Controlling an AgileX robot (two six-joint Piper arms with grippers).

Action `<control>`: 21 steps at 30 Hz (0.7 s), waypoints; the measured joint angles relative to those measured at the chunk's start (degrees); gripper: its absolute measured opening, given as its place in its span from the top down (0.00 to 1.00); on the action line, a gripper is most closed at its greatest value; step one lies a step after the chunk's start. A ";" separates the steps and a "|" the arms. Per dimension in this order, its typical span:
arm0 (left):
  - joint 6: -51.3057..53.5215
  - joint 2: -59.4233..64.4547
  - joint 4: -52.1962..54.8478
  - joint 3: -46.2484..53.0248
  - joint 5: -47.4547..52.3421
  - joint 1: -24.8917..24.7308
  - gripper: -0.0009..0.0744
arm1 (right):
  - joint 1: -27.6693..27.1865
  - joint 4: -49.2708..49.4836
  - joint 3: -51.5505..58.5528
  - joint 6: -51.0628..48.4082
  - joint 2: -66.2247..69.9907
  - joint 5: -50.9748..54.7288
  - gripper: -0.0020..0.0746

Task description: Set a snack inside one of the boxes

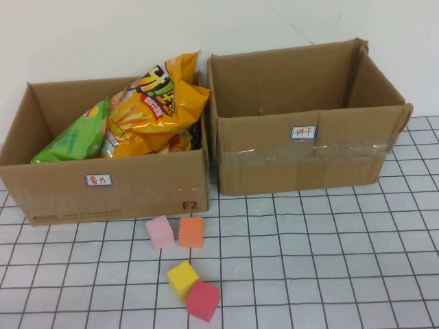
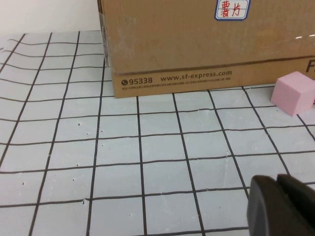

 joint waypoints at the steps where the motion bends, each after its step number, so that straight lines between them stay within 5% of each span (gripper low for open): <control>1: 0.00 0.00 -0.08 0.00 0.00 0.00 0.99 | 0.00 0.00 0.00 0.00 0.00 0.00 0.97; 14: 0.00 0.00 -0.08 0.00 0.10 0.00 0.99 | -0.49 0.51 0.06 0.00 -3.07 0.39 0.97; 21: 0.00 0.00 -0.08 0.00 0.12 0.00 0.99 | -10.99 1.22 2.77 0.00 -15.42 -2.37 0.97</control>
